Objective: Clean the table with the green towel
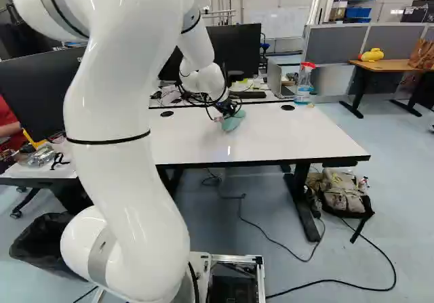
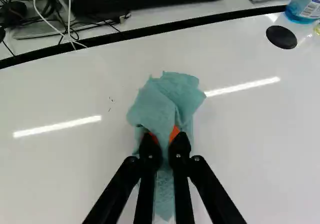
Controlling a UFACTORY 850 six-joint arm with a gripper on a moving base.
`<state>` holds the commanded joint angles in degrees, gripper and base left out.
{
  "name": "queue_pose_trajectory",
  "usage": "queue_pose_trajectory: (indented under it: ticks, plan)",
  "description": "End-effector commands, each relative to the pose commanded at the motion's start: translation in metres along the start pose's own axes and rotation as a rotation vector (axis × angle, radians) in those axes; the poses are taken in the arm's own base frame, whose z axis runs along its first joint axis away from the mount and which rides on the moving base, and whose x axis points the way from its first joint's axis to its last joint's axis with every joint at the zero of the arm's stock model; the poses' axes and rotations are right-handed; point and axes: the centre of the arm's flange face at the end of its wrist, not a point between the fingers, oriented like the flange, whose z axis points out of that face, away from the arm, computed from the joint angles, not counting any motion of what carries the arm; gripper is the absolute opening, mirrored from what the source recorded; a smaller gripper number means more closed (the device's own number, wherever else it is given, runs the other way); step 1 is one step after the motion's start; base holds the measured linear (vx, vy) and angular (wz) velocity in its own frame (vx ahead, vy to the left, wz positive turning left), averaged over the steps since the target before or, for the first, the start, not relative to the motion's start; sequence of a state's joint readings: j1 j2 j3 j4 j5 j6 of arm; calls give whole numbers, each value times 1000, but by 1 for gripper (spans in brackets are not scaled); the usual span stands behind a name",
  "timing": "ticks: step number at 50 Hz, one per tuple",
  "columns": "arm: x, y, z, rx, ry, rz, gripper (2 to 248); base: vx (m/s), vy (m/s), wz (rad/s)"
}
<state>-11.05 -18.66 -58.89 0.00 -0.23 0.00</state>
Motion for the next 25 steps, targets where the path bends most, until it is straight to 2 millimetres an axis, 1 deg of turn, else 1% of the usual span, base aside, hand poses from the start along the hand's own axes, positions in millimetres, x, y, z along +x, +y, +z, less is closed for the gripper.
queue_pose_trajectory:
  ticks: [17, 25]
  plan:
    - [-22, 14, -20, -16, -14, 19, 39, 0, 0, 0]
    - [-23, 14, -21, -16, -15, 20, 39, 0, 0, 0]
